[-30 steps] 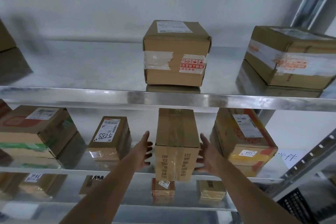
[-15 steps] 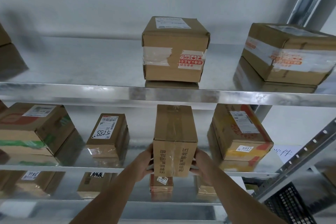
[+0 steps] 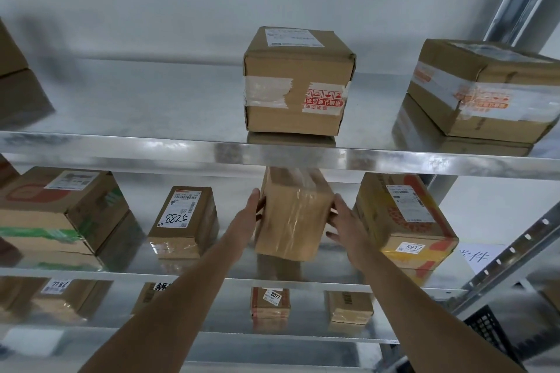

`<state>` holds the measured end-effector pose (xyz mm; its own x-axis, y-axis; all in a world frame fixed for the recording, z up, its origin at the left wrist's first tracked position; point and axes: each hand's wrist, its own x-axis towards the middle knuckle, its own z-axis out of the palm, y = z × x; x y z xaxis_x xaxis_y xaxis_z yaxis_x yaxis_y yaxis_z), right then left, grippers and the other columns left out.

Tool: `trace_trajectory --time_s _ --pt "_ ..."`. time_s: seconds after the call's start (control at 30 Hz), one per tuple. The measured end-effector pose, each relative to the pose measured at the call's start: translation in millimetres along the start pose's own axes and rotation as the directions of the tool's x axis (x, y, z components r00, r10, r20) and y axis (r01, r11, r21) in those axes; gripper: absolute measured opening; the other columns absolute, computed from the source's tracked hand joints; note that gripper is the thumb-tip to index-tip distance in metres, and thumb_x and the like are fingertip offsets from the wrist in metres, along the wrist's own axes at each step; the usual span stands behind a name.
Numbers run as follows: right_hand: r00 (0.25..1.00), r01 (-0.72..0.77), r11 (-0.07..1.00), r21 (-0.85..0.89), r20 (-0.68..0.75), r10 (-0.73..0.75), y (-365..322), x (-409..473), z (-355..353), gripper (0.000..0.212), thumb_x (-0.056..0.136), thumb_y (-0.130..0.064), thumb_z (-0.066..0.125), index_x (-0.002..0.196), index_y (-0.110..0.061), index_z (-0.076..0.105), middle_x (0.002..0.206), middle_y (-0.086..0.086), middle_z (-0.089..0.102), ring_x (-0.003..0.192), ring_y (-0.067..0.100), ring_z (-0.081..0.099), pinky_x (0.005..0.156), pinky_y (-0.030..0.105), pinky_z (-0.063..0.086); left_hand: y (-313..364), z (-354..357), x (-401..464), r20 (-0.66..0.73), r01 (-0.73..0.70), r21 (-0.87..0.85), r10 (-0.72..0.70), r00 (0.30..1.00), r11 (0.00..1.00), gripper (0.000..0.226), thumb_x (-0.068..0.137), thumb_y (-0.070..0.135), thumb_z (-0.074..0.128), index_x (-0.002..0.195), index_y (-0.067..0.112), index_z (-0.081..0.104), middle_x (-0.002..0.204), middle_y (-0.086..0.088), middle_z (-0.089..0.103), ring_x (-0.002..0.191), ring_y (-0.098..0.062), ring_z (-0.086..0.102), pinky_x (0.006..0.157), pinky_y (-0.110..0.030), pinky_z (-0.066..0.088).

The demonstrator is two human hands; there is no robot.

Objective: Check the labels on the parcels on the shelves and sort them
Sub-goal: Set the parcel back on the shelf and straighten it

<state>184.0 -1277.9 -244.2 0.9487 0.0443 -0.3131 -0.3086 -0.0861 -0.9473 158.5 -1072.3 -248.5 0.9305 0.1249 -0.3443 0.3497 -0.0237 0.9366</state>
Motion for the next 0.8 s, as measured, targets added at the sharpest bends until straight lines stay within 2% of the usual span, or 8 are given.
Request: trace_trajectory --time_s 0.1,0.17,0.23,0.33,0.47,0.63,0.73,0.8 --pt "0.998 0.054 0.998 -0.040 0.040 -0.052 -12.7 -1.4 -0.1 0.041 0.106 -0.058 0.026 0.106 -0.037 0.061 0.115 -0.005 0.068 0.124 0.019 0.058 0.114 0.046 0.040 4.0 -0.1 5.4 0.008 -0.017 0.000 0.017 1.000 1.000 0.070 0.101 0.068 0.020 0.147 0.027 0.051 0.151 0.002 0.053 0.140 -0.019 0.047 0.125 -0.045 0.025" --pt "0.996 0.074 0.992 -0.102 0.054 -0.069 -17.6 -2.9 -0.7 0.037 0.101 -0.064 0.034 0.102 -0.039 0.062 0.114 0.000 0.069 0.120 0.024 0.061 0.111 0.047 0.045 5.0 1.1 8.2 -0.012 -0.014 -0.003 0.014 1.000 1.000 0.074 0.092 0.077 0.025 0.131 0.027 0.064 0.132 0.000 0.065 0.124 -0.020 0.057 0.118 -0.044 0.036" --pt "0.994 0.089 0.985 -0.147 0.072 -0.079 -19.4 -2.0 -1.6 0.039 0.097 -0.066 0.044 0.112 -0.036 0.063 0.116 0.003 0.069 0.115 0.025 0.063 0.104 0.049 0.052 6.9 3.0 9.3 -0.048 0.000 -0.035 -0.002 0.999 0.999 0.066 0.096 0.073 0.028 0.125 0.026 0.065 0.116 0.002 0.067 0.112 -0.019 0.059 0.106 -0.040 0.045" --pt "0.995 0.071 0.987 -0.142 0.081 -0.060 -22.2 1.4 -3.4 0.032 0.095 -0.063 0.054 0.111 -0.036 0.062 0.117 -0.001 0.069 0.109 0.023 0.066 0.094 0.051 0.057 9.3 1.7 8.0 -0.048 0.041 -0.053 -0.044 0.998 0.998 0.069 0.095 0.075 0.034 0.129 0.025 0.065 0.122 0.001 0.067 0.118 -0.021 0.057 0.100 -0.041 0.047" --pt "0.993 0.007 0.986 -0.165 0.120 0.013 -27.9 5.2 -5.3 0.029 0.093 -0.053 0.065 0.111 -0.032 0.061 0.115 0.002 0.069 0.105 0.024 0.068 0.088 0.049 0.060 5.5 -5.6 5.3 -0.009 0.077 -0.084 -0.078 0.997 0.993 0.087 0.065 0.090 0.053 0.119 0.024 0.072 0.117 -0.001 0.075 0.118 -0.026 0.064 0.110 -0.053 0.045" --pt "0.985 -0.066 0.968 -0.243 0.139 0.102 -29.1 7.8 -7.6 0.047 0.091 -0.054 0.068 0.123 -0.023 0.055 0.115 0.001 0.066 0.100 0.022 0.068 0.075 0.039 0.061 -0.5 -6.9 10.2 0.047 0.150 -0.123 -0.145 0.988 0.981 0.066 0.078 0.072 0.068 0.117 0.020 0.072 0.118 -0.004 0.073 0.113 -0.027 0.065 0.103 -0.052 0.051" --pt "0.972 -0.112 0.953 -0.282 0.166 0.164 -31.4 11.1 -11.4 0.055 0.086 -0.060 0.071 0.123 -0.021 0.060 0.115 0.002 0.070 0.100 0.025 0.071 0.078 0.042 0.062 11.1 -7.4 6.9 0.121 0.199 -0.067 -0.190 0.974 0.978 0.058 0.083 0.065 0.069 0.118 0.019 0.070 0.116 -0.006 0.069 0.103 -0.025 0.064 0.094 -0.048 0.054" --pt "0.961 -0.143 0.940 -0.309 0.184 0.206 -32.2 12.4 -11.9 0.058 0.082 -0.063 0.072 0.122 -0.022 0.063 0.114 0.002 0.070 0.101 0.025 0.070 0.080 0.043 0.061 18.6 -7.5 5.5 0.162 0.247 -0.028 -0.239 0.957 0.969 0.055 0.084 0.061 0.071 0.119 0.018 0.067 0.118 -0.008 0.067 0.106 -0.028 0.064 0.096 -0.052 0.054"
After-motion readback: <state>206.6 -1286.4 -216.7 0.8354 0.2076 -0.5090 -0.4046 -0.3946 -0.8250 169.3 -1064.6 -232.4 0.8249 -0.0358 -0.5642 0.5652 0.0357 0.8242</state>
